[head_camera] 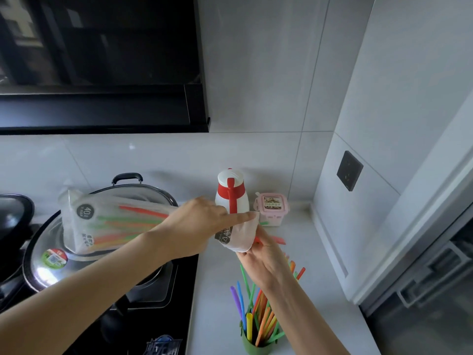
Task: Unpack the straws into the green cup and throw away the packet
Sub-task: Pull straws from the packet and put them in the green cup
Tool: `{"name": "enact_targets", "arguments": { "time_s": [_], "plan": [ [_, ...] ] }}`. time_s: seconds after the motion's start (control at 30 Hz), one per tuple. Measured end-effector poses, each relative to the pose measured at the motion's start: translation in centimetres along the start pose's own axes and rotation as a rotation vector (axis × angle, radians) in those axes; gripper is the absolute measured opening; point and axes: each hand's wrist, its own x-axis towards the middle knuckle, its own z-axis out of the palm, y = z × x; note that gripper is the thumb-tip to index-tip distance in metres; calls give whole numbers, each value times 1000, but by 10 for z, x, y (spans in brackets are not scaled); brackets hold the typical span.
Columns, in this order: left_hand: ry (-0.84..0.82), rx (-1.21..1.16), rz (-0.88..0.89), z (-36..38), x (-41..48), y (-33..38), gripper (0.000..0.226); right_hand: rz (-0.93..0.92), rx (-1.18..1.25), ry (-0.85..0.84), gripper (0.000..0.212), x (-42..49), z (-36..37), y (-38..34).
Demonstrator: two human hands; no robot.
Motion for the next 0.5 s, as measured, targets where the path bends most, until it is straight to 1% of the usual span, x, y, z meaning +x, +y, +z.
{"name": "enact_targets", "arguments": {
  "time_s": [0.07,0.17,0.23,0.3,0.37,0.43,0.5],
  "plan": [
    [18,6,-7,1,0,0,101,-18,-14,51,39,4,3,3],
    [41,-60,-40,2,-4,1,100,-97,60,165,31,5,3,-5],
    [51,-119,-74,4,-9,1,99,-172,84,233,31,3,3,-16],
    [67,-153,-101,6,-14,3,99,-227,153,311,39,5,0,-31],
    [72,-172,-131,8,-19,7,100,-267,257,403,42,6,1,-47],
    [88,-203,-162,8,-21,11,101,-291,346,429,50,5,0,-60],
    [101,-233,-186,8,-22,14,99,-307,352,427,57,2,0,-68]
  ]
}}
